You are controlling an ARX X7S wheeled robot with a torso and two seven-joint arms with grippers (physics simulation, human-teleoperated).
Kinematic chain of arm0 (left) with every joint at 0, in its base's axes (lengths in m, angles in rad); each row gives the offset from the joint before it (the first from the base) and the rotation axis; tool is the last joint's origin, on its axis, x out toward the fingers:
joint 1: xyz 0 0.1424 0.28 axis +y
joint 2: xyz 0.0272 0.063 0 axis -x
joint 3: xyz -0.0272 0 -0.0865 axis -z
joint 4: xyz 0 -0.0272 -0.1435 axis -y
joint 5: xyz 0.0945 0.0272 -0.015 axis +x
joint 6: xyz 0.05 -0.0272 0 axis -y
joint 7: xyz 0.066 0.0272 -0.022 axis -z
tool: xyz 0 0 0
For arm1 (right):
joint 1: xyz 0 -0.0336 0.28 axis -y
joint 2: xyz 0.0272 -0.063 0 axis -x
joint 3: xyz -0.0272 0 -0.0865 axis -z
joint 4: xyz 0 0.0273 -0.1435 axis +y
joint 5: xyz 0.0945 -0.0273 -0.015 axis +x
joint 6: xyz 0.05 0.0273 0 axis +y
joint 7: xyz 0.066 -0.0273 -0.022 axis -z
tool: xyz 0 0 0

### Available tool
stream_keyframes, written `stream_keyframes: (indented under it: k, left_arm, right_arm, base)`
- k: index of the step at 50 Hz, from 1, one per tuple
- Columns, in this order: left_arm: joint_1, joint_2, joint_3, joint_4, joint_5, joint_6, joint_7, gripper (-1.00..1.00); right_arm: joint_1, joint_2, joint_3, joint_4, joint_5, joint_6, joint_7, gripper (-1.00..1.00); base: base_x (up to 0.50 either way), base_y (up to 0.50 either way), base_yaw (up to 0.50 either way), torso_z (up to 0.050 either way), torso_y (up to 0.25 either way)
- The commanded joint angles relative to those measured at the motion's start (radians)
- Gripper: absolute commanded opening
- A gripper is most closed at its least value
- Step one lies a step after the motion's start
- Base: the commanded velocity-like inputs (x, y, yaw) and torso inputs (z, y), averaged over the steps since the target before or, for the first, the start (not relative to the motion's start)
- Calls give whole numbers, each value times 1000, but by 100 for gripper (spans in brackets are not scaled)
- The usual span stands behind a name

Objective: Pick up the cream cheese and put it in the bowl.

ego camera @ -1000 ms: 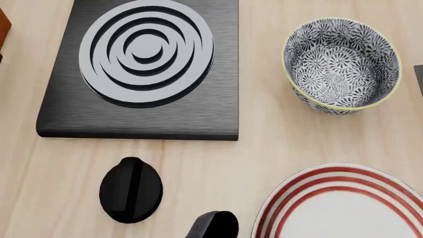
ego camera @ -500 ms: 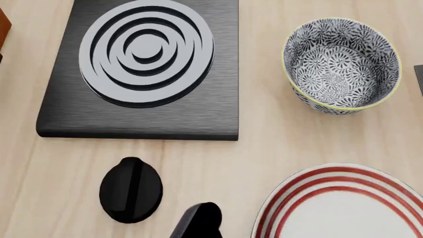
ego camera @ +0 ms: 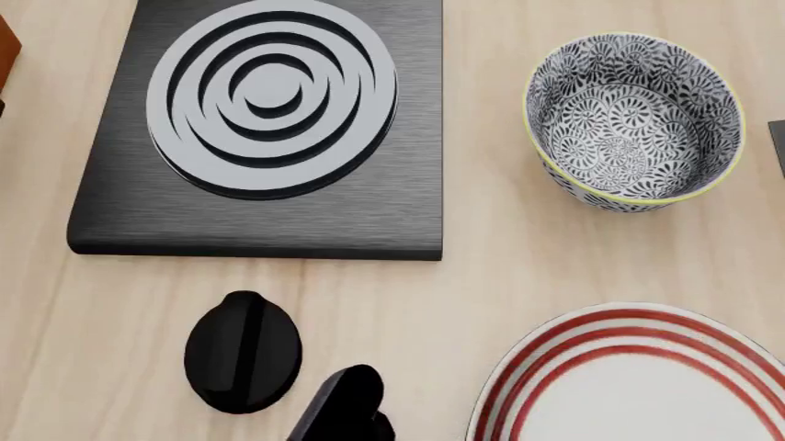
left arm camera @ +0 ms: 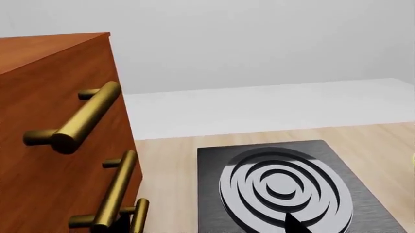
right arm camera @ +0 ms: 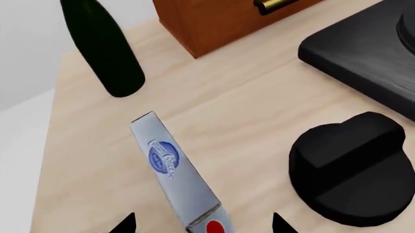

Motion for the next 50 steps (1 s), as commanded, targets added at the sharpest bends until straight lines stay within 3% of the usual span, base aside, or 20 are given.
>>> stream_keyframes:
  k: [1, 23, 46, 47, 50]
  left_arm:
    - [15, -10, -18, 4, -17, 10, 0, 100]
    - [31, -24, -30, 12, -21, 30, 5, 100]
    - [60, -40, -49, 3, -11, 51, 19, 100]
    - [59, -41, -51, 1, -14, 52, 18, 100]
    - [58, -44, -55, -1, -20, 54, 18, 100]
  right_arm:
    - [28, -27, -36, 46, -17, 7, -4, 100]
    - [73, -67, -104, 112, -52, 12, -10, 100]
    - [121, -126, -173, 315, -114, -67, -57, 100]
    - [121, -127, -175, 313, -113, -65, -56, -100]
    - [119, -125, -181, 303, -115, -64, -55, -100]
  base:
    - [0, 0, 0, 0, 0]
    - [0, 0, 0, 0, 0]
    - [0, 0, 0, 0, 0]
    - [0, 0, 0, 0, 0]
    - [0, 0, 0, 0, 0]
